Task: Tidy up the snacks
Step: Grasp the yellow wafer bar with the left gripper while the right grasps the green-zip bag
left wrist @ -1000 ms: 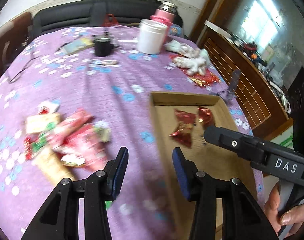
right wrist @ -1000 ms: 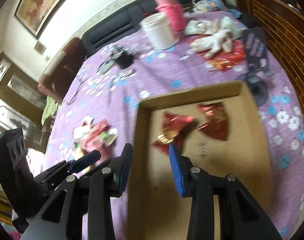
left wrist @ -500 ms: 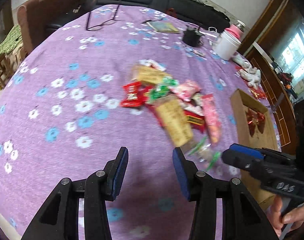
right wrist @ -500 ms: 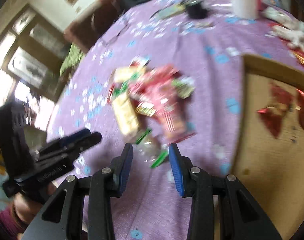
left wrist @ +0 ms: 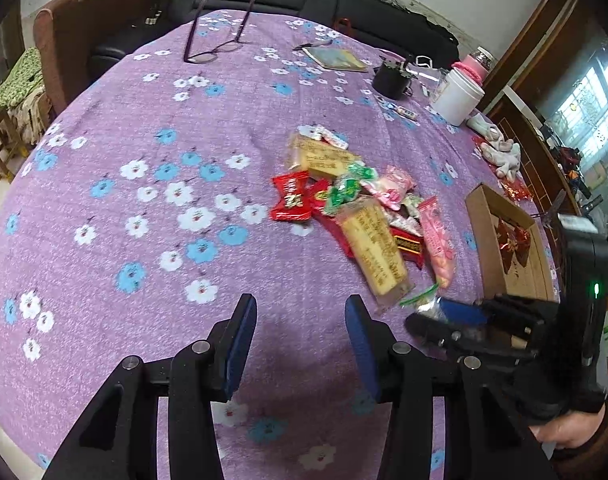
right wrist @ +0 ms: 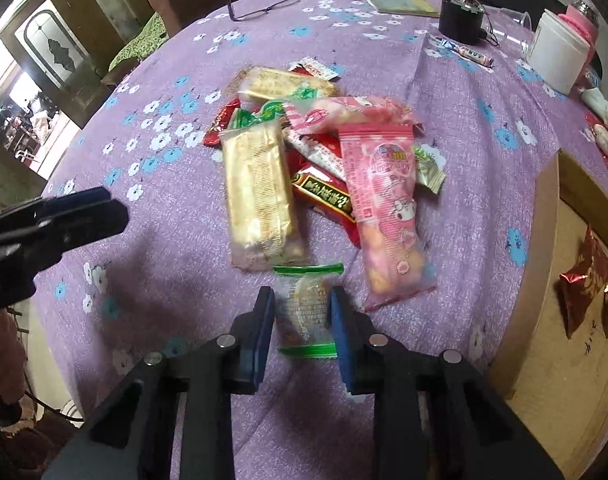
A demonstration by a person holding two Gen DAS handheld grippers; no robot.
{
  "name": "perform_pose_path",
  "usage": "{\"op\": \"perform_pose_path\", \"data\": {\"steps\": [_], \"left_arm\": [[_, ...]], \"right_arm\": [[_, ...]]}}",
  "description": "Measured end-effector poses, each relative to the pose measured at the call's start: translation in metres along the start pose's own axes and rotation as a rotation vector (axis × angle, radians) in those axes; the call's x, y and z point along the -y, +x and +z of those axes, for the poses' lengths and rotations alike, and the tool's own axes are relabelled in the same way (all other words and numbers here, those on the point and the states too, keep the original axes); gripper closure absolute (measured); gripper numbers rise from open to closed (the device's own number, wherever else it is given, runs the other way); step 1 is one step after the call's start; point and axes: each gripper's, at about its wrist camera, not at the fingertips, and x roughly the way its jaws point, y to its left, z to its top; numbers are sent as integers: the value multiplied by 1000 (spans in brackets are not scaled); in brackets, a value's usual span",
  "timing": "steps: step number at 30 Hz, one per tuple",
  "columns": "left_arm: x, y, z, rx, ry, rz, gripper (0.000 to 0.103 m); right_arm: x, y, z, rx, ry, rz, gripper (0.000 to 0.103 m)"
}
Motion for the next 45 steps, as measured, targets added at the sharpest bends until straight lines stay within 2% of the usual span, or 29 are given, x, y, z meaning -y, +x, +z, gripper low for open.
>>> {"op": "perform_pose_path", "data": {"steps": [8,12,15,19,20,24,29,30,36,45], "left_arm": [[34,25,18,-48,-1,-61,49],[54,45,27,-72,-4,-15,48],[59,61,31,-81,-23,30,48],[59,75,33,-83,-6,52,49],[59,74,32,-73,5,58,56],[53,66,21,-71,40,55,64],[36,46,-7,-87,79,64,65],[30,40,-16,-90,91,66,69],[22,20,-49,-95,165,69,69],[21,23,-44,-73,193,55,68]], "right_arm": [[18,-24,-23,49,130,42,78],[29,-40,-33,77,169,46,77],[35,-50,-39,96,171,47,77],[41,-61,-45,108,176,58,77],[43,-62,-46,109,180,63,77],[43,-59,-46,98,191,96,77],[28,-48,-42,70,155,122,77],[22,-43,-41,57,143,124,77],[-3,-18,-40,-7,93,115,77],[-16,-4,-40,-39,78,41,74]]}}
